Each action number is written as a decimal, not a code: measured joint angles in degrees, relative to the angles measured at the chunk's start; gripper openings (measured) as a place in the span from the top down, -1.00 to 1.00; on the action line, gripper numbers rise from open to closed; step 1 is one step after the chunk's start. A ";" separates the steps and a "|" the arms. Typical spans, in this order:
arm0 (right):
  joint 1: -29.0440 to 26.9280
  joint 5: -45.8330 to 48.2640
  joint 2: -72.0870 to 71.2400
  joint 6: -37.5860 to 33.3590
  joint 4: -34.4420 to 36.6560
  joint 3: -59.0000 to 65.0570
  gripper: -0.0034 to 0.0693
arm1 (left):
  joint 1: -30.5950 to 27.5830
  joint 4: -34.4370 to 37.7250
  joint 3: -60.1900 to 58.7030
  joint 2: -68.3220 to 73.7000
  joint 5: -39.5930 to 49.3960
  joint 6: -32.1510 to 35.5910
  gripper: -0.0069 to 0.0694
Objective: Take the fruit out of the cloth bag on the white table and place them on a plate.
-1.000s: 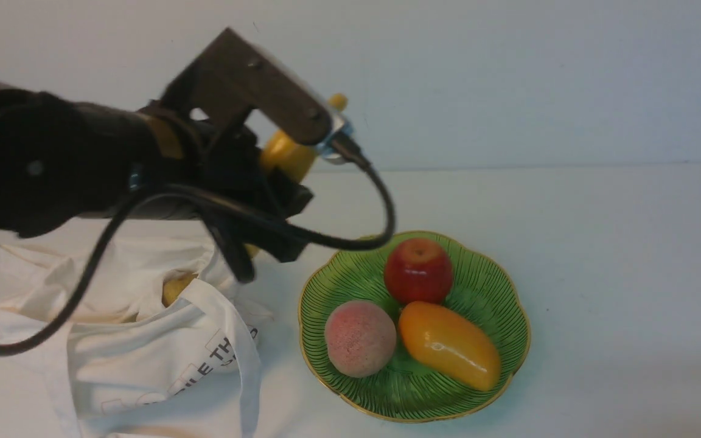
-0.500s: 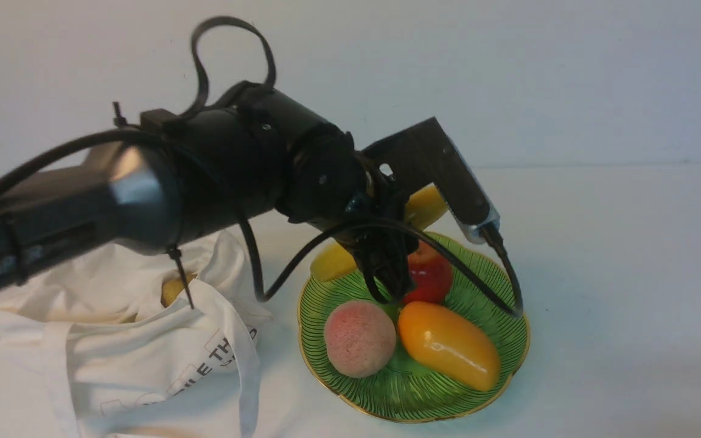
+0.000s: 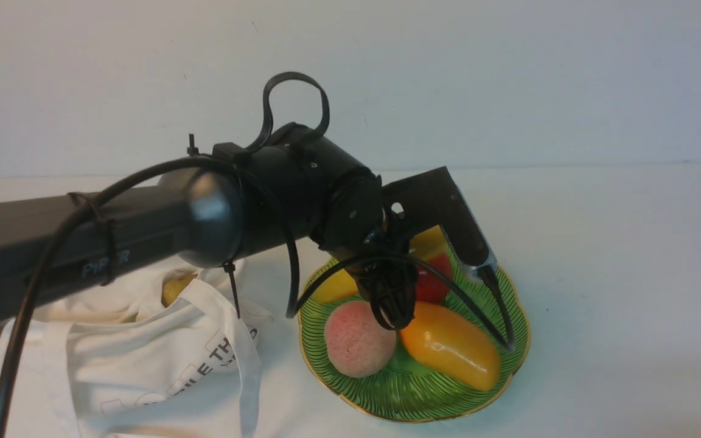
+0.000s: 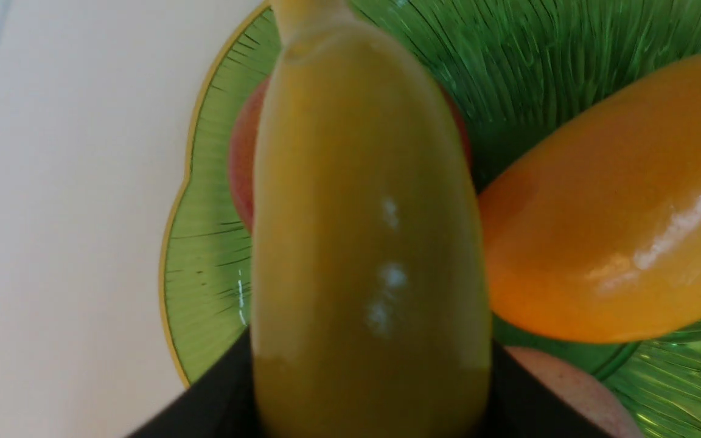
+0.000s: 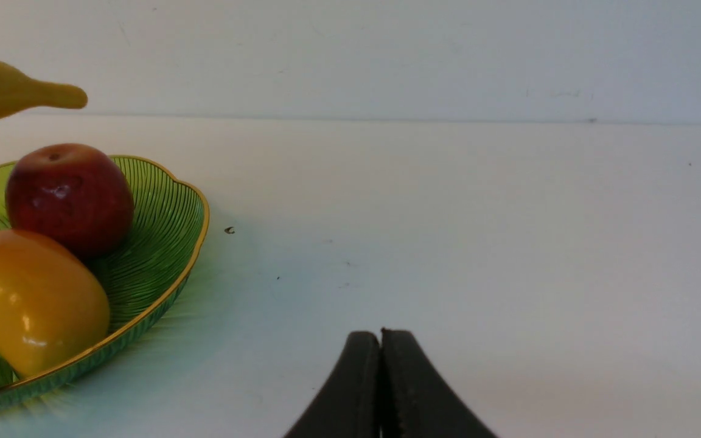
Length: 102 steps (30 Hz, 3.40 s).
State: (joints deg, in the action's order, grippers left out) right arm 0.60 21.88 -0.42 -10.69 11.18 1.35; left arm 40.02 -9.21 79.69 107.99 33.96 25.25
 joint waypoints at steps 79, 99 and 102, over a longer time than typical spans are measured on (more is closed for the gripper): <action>0.00 0.06 0.00 0.00 0.00 0.00 0.94 | -17.80 -6.90 -50.15 -93.30 2.31 -42.13 0.84; 0.00 0.24 0.00 -0.60 0.00 -0.05 0.94 | -36.30 7.64 -81.16 -108.58 -11.80 -30.57 0.84; 0.00 0.24 0.00 -0.60 0.00 -0.05 0.94 | -36.30 7.64 -81.16 -108.58 -11.80 -30.57 0.84</action>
State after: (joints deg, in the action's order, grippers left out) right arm 0.60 22.11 -0.42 -11.29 11.18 1.30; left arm 3.73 -1.56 -1.46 -0.59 22.16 -5.32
